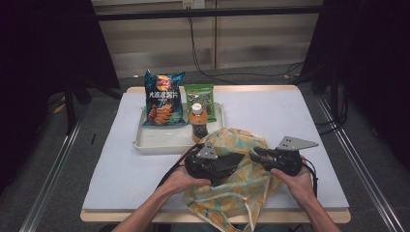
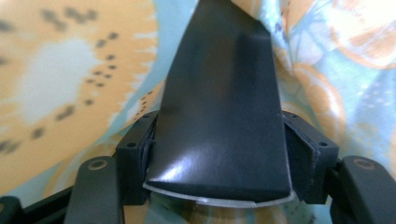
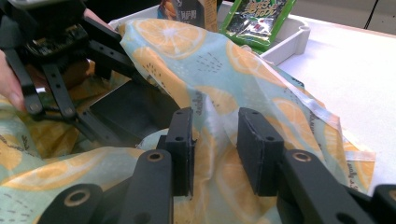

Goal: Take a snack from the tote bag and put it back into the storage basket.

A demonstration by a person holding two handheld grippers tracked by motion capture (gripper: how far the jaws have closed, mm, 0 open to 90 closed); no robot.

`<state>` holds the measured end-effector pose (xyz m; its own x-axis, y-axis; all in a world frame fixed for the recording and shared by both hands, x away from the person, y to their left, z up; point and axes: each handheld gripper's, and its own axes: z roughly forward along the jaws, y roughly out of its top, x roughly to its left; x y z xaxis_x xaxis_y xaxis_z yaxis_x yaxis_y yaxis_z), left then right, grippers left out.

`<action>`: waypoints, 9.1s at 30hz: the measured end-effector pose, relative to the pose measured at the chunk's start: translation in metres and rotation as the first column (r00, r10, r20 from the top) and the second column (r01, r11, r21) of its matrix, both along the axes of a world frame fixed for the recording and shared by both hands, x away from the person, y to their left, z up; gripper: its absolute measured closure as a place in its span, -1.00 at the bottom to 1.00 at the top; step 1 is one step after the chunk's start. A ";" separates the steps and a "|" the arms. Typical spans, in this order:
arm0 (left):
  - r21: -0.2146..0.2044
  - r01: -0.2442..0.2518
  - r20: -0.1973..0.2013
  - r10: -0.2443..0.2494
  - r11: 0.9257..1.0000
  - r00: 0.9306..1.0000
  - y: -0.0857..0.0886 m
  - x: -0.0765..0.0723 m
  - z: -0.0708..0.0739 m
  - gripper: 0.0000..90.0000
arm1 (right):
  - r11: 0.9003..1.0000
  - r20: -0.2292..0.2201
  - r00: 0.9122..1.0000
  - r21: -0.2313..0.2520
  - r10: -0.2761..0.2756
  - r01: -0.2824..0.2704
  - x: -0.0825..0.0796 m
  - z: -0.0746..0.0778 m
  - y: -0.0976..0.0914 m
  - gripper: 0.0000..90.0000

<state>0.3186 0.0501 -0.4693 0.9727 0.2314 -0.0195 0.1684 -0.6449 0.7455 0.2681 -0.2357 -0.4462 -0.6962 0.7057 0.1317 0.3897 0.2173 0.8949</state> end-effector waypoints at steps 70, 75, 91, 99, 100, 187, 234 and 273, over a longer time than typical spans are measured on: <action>-0.041 0.014 -0.066 -0.016 0.999 0.998 0.030 -0.018 0.034 -0.02 | 0.989 0.049 0.988 0.029 -0.145 0.143 -0.015 0.015 -0.049 0.93; -0.048 0.032 -0.059 -0.034 0.998 0.998 0.032 -0.020 0.037 -0.02 | 0.983 0.039 0.982 0.023 -0.184 0.184 -0.014 0.013 -0.056 0.91; -0.041 0.019 -0.066 -0.022 0.999 0.998 0.032 -0.016 0.034 -0.02 | 0.992 0.066 0.992 0.075 -0.104 0.099 -0.018 0.028 -0.051 0.14; -0.041 0.026 -0.063 -0.029 0.999 0.998 0.027 -0.018 0.034 -0.02 | 0.996 0.074 0.997 0.085 -0.032 0.026 -0.016 0.039 -0.028 0.11; -0.040 0.029 -0.057 -0.032 0.999 0.998 0.027 -0.019 0.035 -0.02 | 0.997 0.075 0.996 0.075 -0.041 0.035 -0.013 0.037 -0.026 0.34; -0.204 -0.042 -0.023 0.038 0.978 0.999 0.115 -0.002 0.091 -0.03 | 0.994 0.169 0.982 0.075 -0.090 0.078 -0.053 0.017 -0.044 -0.99; -0.192 -0.189 0.029 0.198 0.963 0.980 0.230 0.031 0.111 -0.03 | 0.987 0.157 0.977 0.098 -0.143 0.129 -0.066 0.006 -0.063 -0.99; -0.023 -0.212 -0.043 0.211 0.977 0.976 0.234 0.091 0.059 -0.04 | 0.989 0.149 0.981 0.094 -0.128 0.115 -0.064 0.003 -0.060 -0.99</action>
<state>0.4099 0.2839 -0.4102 0.8999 0.4310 -0.0666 0.3289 -0.5706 0.7525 0.2044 -0.2961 -0.4432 -0.6223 0.7773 0.0923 0.2648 0.0980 0.9593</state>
